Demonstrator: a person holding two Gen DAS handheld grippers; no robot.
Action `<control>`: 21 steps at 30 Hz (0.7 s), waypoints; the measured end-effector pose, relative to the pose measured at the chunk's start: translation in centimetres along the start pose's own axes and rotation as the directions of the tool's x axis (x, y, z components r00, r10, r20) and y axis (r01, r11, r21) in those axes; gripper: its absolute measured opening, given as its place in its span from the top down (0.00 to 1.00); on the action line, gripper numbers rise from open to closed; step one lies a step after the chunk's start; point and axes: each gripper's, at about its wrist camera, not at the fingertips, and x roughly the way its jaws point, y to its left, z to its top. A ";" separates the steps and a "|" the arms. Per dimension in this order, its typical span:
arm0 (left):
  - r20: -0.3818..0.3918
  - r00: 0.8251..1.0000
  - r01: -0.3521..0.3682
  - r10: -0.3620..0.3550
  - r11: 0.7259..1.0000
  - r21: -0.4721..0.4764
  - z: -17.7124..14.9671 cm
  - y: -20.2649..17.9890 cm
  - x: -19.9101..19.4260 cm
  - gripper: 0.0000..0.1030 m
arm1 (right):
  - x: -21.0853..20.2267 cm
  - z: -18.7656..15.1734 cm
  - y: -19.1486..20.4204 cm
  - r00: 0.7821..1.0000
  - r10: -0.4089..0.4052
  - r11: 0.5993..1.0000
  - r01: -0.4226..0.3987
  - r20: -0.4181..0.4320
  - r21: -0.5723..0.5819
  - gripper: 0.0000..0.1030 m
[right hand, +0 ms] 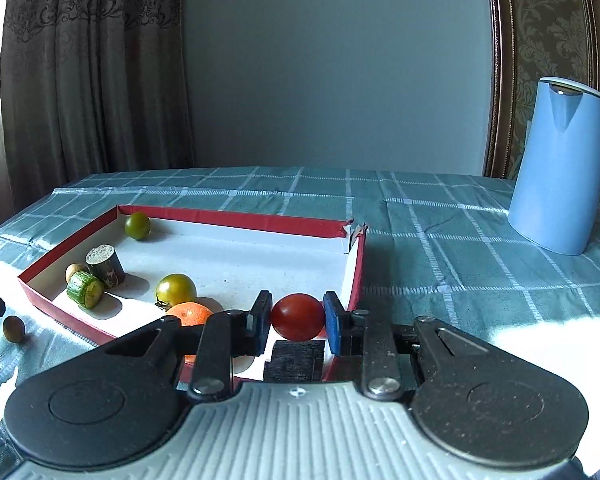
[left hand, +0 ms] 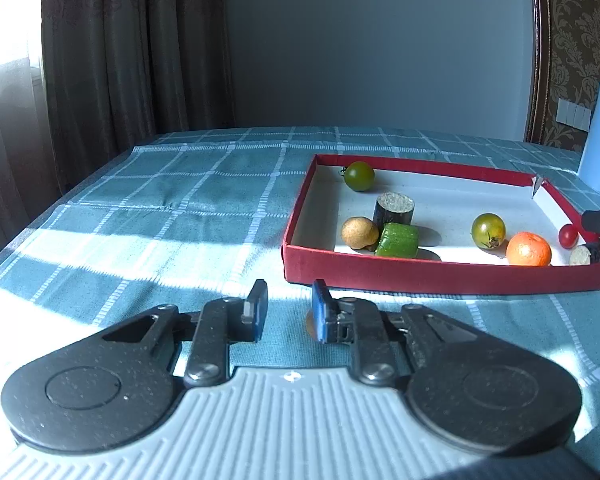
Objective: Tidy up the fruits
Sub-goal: 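Release the red tomato into the tray with the right tool while the left tool carries the brown fruit there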
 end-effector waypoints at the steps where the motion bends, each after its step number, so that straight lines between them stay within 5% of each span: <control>1: 0.008 1.000 -0.013 0.013 1.000 0.016 -0.1 -0.3 0.0 0.63 | -0.1 0.0 0.1 1.000 0.001 1.000 -0.001 0.006 -0.004 0.74; 3: 0.024 1.000 0.005 -0.006 0.999 0.041 -0.2 -0.9 -0.3 0.44 | -0.2 0.1 0.4 1.000 0.007 1.000 -0.007 0.011 -0.011 0.74; 5: 0.070 0.996 0.059 -0.063 0.997 0.054 -0.3 -1.2 -1.3 0.36 | -0.1 0.1 0.8 1.000 0.005 1.000 -0.005 0.012 -0.024 0.74; 7: 0.107 0.993 0.035 -0.041 0.998 0.059 -0.3 -1.6 -1.7 0.16 | 0.2 0.2 1.2 1.000 -0.002 0.999 0.002 0.008 -0.040 0.74; 11: 0.059 0.995 0.080 -0.085 0.993 0.088 -0.3 -2.2 -0.9 0.18 | 1.4 0.4 2.0 1.000 -0.015 0.997 0.014 -0.014 -0.070 0.74; 14: 0.005 0.997 0.080 -0.082 0.988 0.132 -0.6 -3.0 -0.3 0.30 | 2.5 0.5 2.6 0.999 -0.029 0.996 0.026 -0.028 -0.087 0.74; 16: 0.038 0.992 0.113 -0.119 0.986 0.125 -0.7 -2.9 -1.2 0.30 | 3.2 0.6 2.9 0.998 -0.042 0.994 0.038 -0.038 -0.100 0.74; 21: 0.037 0.947 0.311 -0.318 0.942 0.124 -1.7 -2.9 -3.7 0.24 | 4.7 0.5 2.6 0.995 -0.051 0.996 0.045 -0.087 -0.074 0.74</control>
